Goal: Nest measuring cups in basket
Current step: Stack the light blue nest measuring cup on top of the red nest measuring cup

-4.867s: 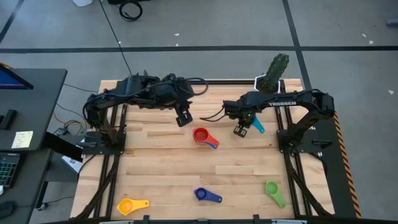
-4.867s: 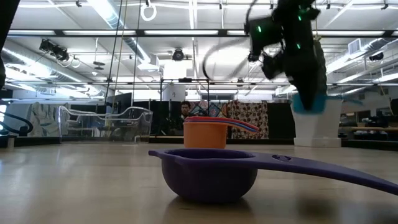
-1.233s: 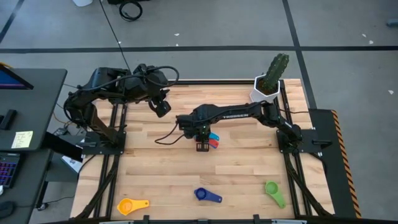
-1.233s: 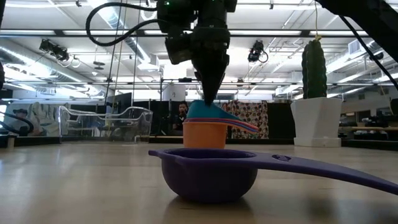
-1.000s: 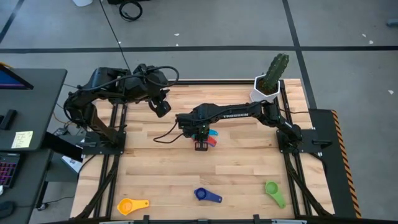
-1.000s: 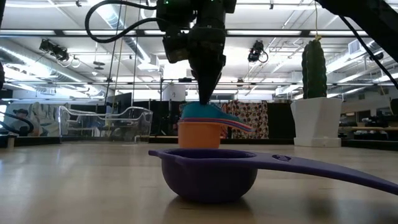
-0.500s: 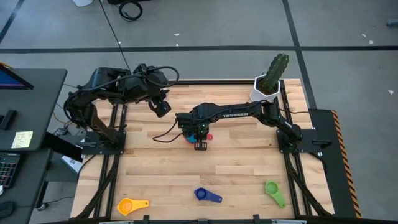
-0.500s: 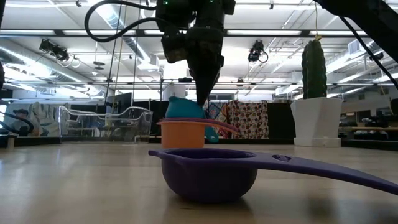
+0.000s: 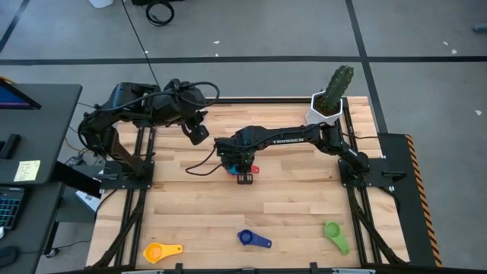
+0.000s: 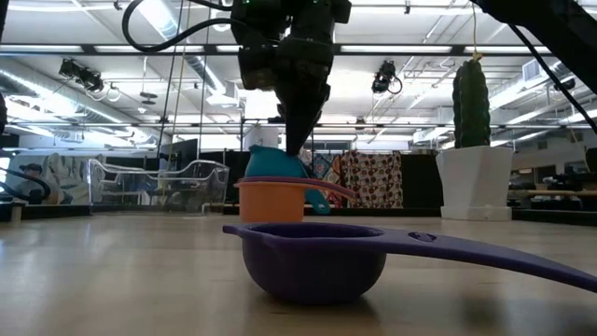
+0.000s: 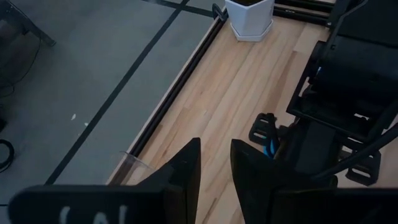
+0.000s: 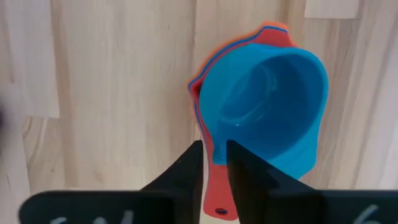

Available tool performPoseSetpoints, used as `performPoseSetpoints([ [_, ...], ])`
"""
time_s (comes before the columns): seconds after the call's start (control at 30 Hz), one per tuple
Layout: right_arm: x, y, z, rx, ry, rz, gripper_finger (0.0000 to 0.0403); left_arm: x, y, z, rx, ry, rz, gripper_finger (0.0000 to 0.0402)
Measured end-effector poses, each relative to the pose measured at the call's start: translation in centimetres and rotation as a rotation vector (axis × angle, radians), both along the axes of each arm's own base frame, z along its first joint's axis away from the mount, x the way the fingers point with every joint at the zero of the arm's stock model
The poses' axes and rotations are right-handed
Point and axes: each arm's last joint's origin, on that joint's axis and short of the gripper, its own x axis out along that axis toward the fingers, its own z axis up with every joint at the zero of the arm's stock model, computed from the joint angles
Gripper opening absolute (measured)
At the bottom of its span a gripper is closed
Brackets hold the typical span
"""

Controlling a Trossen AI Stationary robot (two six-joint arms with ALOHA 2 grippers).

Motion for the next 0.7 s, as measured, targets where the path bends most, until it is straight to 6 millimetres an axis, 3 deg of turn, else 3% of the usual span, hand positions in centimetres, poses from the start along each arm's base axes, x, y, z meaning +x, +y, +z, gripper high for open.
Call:
performPoseSetpoints([
  [0.17, -0.1, -0.2, 0.0, -0.012, 0.003, 0.033, 0.0103, 0.0, 0.0, 0.0, 0.01, 0.01, -0.014, 0.0093],
  [0.43, -0.6, -1.3, 0.4, 0.046, 0.024, 0.048, 0.0107, 0.0, -0.1, 0.0, -0.009, 0.011, -0.033, 0.0093],
  [0.57, -1.6, -2.2, 0.3, 0.049, 0.116, 0.05, 0.0107, 0.2, -0.4, -0.2, -0.096, 0.012, -0.106, 0.0093],
  [0.7, -3.8, -3.4, 0.4, 0.101, 0.32, 0.052, 0.0107, 0.5, -0.9, -0.6, -0.154, 0.018, -0.133, 0.0093],
])
